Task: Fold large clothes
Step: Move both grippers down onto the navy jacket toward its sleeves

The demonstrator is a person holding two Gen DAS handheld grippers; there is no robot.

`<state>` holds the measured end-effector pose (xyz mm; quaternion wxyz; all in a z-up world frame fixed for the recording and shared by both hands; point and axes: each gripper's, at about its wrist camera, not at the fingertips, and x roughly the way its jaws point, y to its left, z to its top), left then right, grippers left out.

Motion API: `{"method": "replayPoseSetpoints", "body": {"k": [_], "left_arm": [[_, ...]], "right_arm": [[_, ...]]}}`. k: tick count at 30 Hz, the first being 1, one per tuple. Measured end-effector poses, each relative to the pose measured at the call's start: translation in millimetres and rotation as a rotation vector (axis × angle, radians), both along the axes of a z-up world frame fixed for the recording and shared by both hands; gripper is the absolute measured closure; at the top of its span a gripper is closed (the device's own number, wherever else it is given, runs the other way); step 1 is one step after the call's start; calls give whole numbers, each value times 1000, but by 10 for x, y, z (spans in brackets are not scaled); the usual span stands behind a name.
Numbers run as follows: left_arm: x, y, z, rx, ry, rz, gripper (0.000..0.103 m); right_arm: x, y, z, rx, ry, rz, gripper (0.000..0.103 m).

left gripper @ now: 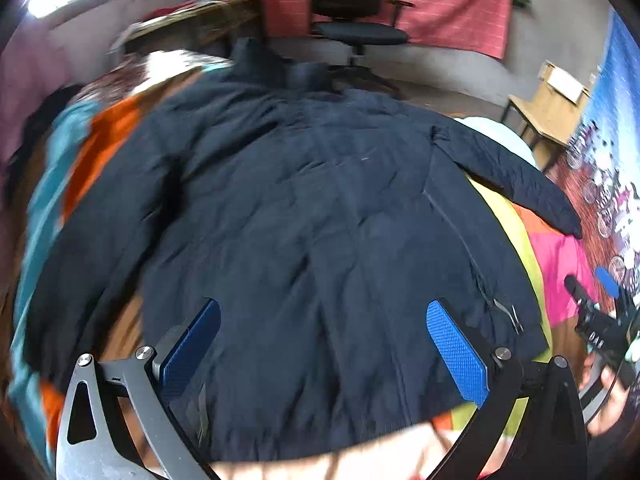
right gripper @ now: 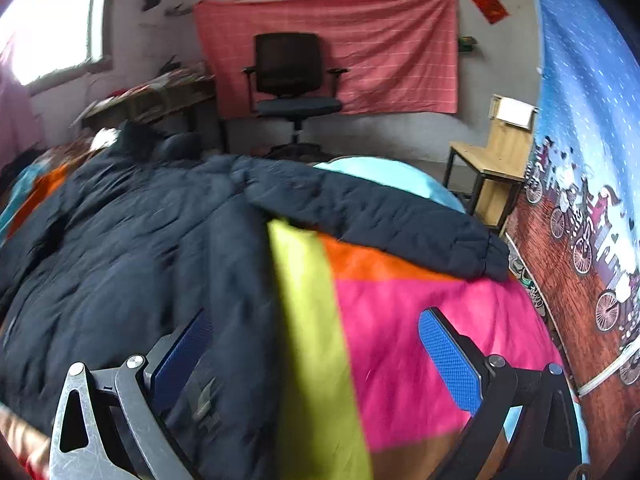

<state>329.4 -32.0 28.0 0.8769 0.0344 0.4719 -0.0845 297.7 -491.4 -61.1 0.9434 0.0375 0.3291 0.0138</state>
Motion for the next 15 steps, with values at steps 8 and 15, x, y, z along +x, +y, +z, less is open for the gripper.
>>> {"method": "replayPoseSetpoints", "body": {"k": [8,15], "left_arm": [[1149,-174,-671,-37,-52,-43,2],[2041,-676,-970,-107,-119,-2,2]], "right_arm": [[720,-754,-518,317,12,-211,0],[1000,-1314,-859,558,63,-378,0]]}}
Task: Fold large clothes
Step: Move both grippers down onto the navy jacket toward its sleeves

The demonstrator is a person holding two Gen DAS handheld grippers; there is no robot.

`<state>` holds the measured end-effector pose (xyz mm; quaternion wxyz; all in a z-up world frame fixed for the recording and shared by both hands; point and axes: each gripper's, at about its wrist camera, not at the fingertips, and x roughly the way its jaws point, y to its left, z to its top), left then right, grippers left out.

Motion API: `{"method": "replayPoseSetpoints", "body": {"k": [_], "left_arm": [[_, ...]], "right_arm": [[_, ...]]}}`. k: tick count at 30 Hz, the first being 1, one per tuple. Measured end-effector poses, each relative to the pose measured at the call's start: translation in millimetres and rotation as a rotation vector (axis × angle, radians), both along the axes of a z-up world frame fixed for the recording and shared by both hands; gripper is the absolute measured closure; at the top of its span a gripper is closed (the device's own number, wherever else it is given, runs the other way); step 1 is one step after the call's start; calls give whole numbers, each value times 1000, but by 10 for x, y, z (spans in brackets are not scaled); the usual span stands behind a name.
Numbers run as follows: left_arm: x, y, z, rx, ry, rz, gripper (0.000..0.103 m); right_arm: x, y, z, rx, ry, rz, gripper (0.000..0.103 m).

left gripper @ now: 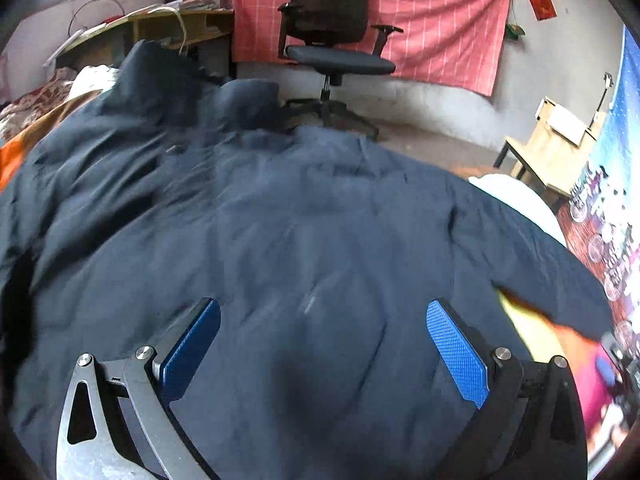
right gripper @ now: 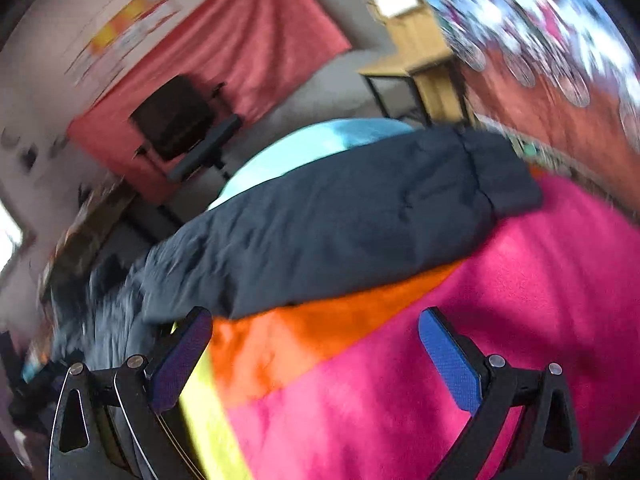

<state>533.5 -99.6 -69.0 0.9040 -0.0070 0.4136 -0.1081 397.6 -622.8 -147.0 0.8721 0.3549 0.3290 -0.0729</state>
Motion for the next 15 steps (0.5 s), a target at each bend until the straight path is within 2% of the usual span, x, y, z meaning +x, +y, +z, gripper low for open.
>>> {"method": "replayPoseSetpoints", "body": {"k": [2,4,5,6,8,9,12,13,15], "left_arm": [[180,-134,-66,13,-13,16,2],[375,-264,-141,18,-16,23,2],[463,-326,-169,23,-17,24,2],[567,-380,-196,18,-21,24,2],[675,-455,-229,-9,-21,-5,2],[745,-513,-278,4,-6,-21,2],[856,-612,-484,56,51,-45,2],[867,-635,-530,77,57,-46,2],[874,-653,-590,108,56,-47,2]], "right_arm": [[44,-114,-89,68,18,-47,1],[72,-218,-145,119,19,-103,8],[84,-252,-145,119,16,-121,18],[91,-281,-136,116,13,-136,32],[116,-345,-131,115,27,-166,48],[138,-373,-139,120,35,-180,56],[166,-469,-134,143,42,-206,75],[174,-482,-104,136,35,-206,86],[190,-449,6,93,25,-195,93]]}}
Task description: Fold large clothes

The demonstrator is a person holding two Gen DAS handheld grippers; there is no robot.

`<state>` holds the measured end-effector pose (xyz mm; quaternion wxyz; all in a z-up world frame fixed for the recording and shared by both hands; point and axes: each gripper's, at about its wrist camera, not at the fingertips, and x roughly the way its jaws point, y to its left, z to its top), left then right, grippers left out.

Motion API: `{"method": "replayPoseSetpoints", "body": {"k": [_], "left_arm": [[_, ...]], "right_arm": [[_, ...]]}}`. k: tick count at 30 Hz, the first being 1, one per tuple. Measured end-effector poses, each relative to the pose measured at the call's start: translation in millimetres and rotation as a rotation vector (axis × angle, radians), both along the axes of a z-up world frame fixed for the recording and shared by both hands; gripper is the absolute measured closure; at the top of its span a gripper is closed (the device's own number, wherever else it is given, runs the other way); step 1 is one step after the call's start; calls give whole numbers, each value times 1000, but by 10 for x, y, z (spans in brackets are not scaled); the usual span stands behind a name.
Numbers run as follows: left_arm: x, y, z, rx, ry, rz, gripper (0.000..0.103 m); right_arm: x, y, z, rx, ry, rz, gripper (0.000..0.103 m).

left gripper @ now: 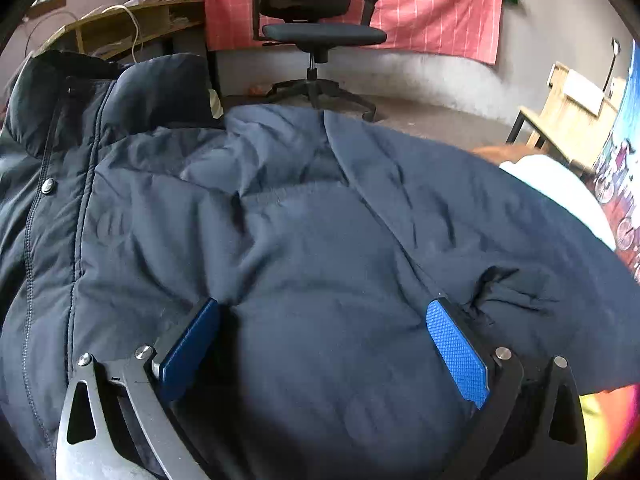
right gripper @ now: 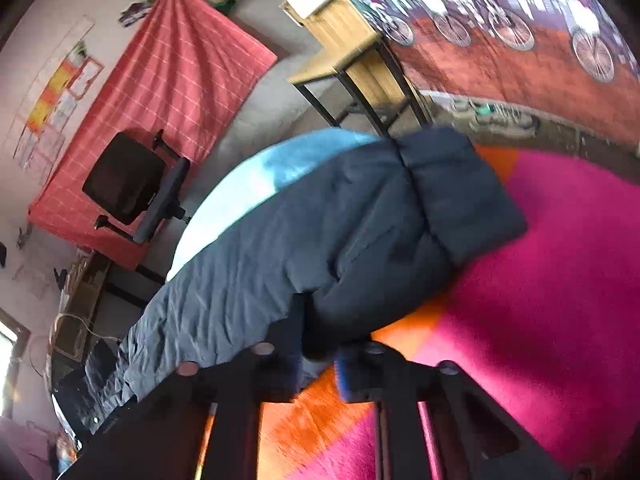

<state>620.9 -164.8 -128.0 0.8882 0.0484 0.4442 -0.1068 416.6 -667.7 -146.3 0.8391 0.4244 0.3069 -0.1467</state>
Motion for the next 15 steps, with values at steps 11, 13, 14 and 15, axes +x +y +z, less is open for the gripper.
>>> {"method": "replayPoseSetpoints", "body": {"k": [11,13,14,15], "left_arm": [[-345,593,272,-227,-13,43,1],[-497,875,374,-251,14,81,1],[-564,989,422,-243,19,88,1],[-676,1134,510,-219,3,93,1]], "right_arm": [[68,1019,1607,-499,-219,218,96],[66,1374,1866,-563,-288,277,96],[57,1586,1977,-591,-324,311,96],[43,1784,2053,-609,-354,342,96]]}}
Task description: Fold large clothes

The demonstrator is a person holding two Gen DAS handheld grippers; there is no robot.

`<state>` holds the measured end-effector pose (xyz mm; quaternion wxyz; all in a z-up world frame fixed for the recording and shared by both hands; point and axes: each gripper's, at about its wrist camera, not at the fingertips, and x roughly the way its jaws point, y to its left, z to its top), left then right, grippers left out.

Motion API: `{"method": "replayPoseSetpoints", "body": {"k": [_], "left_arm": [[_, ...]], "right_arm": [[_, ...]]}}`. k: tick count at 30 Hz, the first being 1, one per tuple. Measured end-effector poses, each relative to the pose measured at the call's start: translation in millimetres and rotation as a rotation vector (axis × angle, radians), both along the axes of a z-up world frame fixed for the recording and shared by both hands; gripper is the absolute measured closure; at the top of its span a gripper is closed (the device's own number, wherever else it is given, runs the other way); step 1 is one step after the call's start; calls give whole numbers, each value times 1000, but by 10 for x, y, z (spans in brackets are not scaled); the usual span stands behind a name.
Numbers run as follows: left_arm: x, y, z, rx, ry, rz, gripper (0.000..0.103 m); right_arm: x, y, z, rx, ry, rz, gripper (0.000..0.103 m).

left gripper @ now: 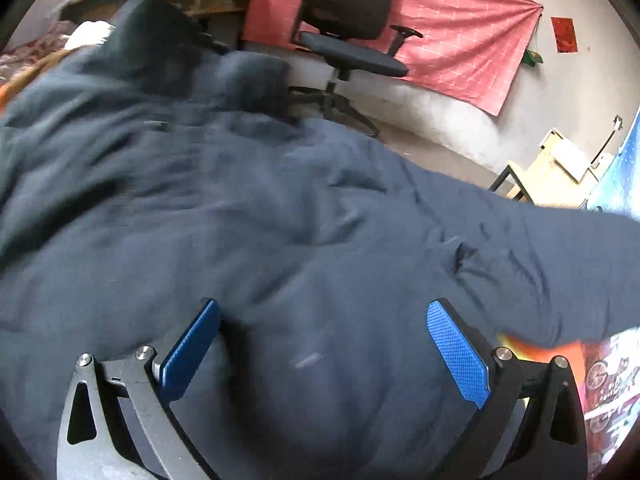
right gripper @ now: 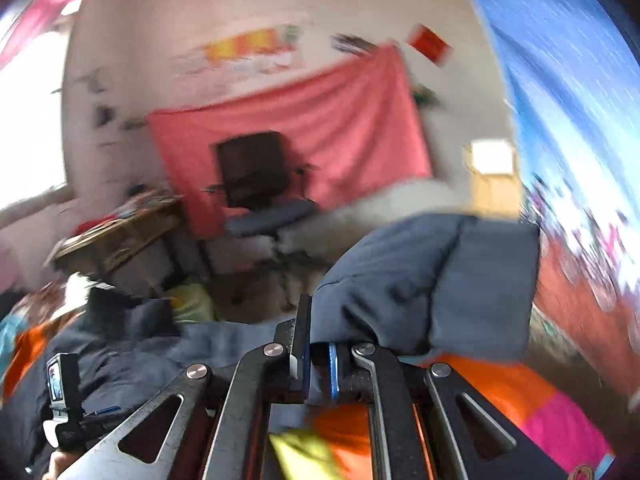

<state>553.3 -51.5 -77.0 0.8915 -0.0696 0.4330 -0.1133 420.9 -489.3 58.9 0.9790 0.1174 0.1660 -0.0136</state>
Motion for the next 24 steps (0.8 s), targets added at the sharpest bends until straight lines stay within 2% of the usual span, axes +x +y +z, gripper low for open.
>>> {"method": "replayPoseSetpoints", "body": {"k": [4,7,10,13,18,21,24], "left_arm": [[-393,482,271,59,-82,45,1],[-773,983,397,72,-149,136,1],[-1086,1389,441,114,-204,225,1],[-1361,1750,444,142,-224,318,1],[-1687,2425,528,80,-230,481,1],[-1797,2678,569,48,-234,553,1],[-1898,2778,575,39,-235,582,1]], "right_arm": [[-31,897,167,-45,-57,176,96],[-14,1562,180,-90,-79,293,96],[34,2227,139,-150,-84,406,96],[70,2837,-13,-189,-48,525,96],[114,3701,-451,-273,81,660,96],[270,4105,-816,-315,241,708,93],[379,4330,-1139,-363,388,735,88]]}}
